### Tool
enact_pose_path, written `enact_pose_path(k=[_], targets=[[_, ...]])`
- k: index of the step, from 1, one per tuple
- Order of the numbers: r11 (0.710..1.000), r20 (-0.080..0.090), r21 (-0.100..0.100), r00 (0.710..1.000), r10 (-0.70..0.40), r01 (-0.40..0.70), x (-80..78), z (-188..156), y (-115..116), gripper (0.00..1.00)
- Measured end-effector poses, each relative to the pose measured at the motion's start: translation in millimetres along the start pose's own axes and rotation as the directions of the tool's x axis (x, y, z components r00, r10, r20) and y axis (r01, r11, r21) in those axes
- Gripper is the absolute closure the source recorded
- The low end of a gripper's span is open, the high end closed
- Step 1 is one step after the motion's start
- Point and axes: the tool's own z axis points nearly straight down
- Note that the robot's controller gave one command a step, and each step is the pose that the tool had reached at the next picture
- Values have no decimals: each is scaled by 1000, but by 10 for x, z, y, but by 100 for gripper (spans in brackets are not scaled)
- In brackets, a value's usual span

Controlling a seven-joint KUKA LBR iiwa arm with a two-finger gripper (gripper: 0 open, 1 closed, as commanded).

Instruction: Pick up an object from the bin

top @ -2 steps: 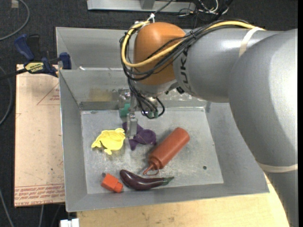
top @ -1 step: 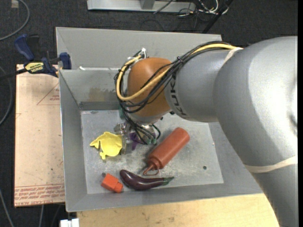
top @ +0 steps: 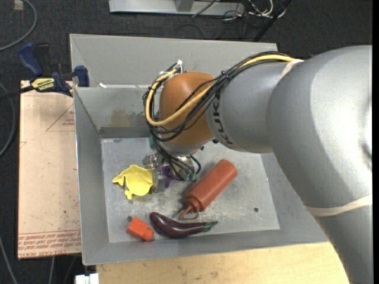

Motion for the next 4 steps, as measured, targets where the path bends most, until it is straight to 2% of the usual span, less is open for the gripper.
enact_pose_path(k=[1,2,3,4], targets=[[1000,5,-1,1000,-4,4,-45,-1255,68,100],[1000,4,-1,1000,-4,4,-43,-1252,69,100],[998,8,0,998,-69,69,144,-1001,137,100],[952,3,-1,952,-308,308,333,-487,134,0]])
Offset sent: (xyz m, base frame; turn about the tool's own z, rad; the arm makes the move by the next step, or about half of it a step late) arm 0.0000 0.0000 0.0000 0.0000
